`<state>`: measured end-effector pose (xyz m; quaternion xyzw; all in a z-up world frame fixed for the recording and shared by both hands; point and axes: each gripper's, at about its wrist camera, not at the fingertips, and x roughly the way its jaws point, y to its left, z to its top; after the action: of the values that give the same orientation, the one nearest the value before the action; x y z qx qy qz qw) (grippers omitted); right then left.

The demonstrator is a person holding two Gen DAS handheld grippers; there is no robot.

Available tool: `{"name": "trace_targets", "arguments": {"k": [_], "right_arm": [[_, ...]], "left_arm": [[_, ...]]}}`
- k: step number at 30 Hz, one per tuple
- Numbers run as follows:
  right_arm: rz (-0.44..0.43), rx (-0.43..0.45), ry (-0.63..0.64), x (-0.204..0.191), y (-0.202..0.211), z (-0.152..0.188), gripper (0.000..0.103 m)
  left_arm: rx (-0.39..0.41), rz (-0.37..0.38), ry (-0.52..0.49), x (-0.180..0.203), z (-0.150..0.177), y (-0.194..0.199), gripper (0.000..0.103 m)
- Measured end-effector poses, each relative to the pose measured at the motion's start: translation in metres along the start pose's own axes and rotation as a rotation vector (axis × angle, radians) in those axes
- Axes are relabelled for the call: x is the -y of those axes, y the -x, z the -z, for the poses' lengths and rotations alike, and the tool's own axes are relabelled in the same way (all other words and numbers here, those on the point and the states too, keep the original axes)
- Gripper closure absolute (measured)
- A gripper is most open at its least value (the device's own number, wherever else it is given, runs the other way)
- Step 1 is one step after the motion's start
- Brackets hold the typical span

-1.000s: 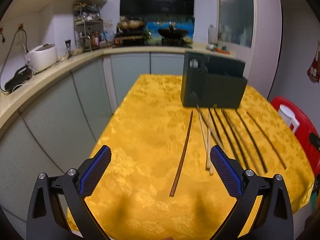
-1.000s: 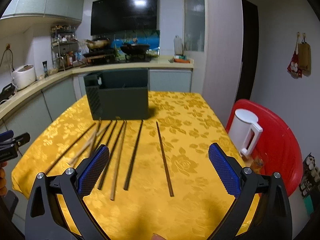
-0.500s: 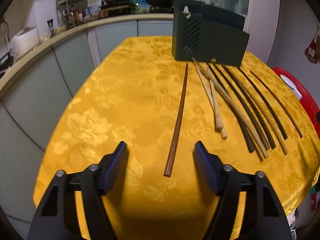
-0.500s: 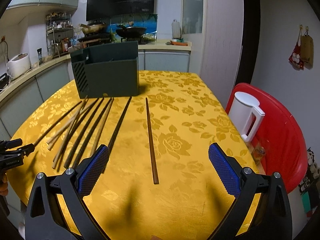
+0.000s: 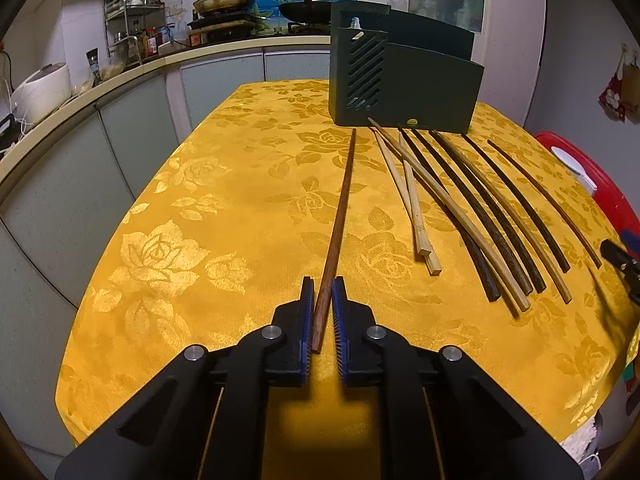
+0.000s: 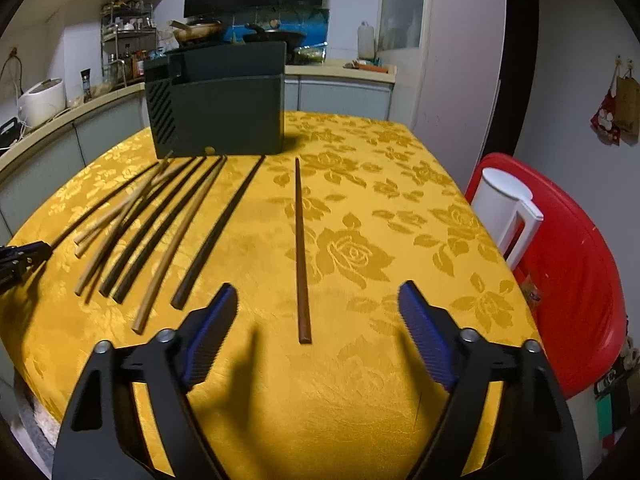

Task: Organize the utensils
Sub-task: 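Close left tool on a brown chopstick while right tool grasps another chopstick, then lift both held chopsticks and carry them over the green utensil holder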

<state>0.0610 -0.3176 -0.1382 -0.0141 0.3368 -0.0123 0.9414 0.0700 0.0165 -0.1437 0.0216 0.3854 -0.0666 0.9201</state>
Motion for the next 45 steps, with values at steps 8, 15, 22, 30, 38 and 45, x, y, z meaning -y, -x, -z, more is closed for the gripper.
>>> {"name": "trace_targets", "arguments": {"k": [8,15,22,30,38,45], "right_arm": [[-0.034,-0.042,0.007,-0.003,-0.013,0.011,0.062],[-0.081,-0.027,0.011,-0.005,-0.018,0.009,0.079],[-0.098,-0.029,0.003,-0.004,-0.021,0.006,0.095],[-0.082,-0.002,0.009,-0.005,-0.004,0.001,0.096],[-0.108,0.117,-0.025,0.002,0.038,-0.023,0.096],[-0.168,0.201,-0.033,0.003,0.067,-0.059,0.096]], "left_arm": [[0.006,0.001,0.000,0.001,0.001,0.000,0.095],[0.008,0.004,0.004,0.002,0.001,0.000,0.095],[0.012,0.015,-0.004,0.007,-0.001,0.001,0.097],[0.057,0.023,-0.025,0.008,-0.010,0.020,0.097],[0.167,0.027,-0.018,0.002,-0.035,0.063,0.097],[0.253,0.024,-0.054,0.003,-0.064,0.097,0.097]]}}
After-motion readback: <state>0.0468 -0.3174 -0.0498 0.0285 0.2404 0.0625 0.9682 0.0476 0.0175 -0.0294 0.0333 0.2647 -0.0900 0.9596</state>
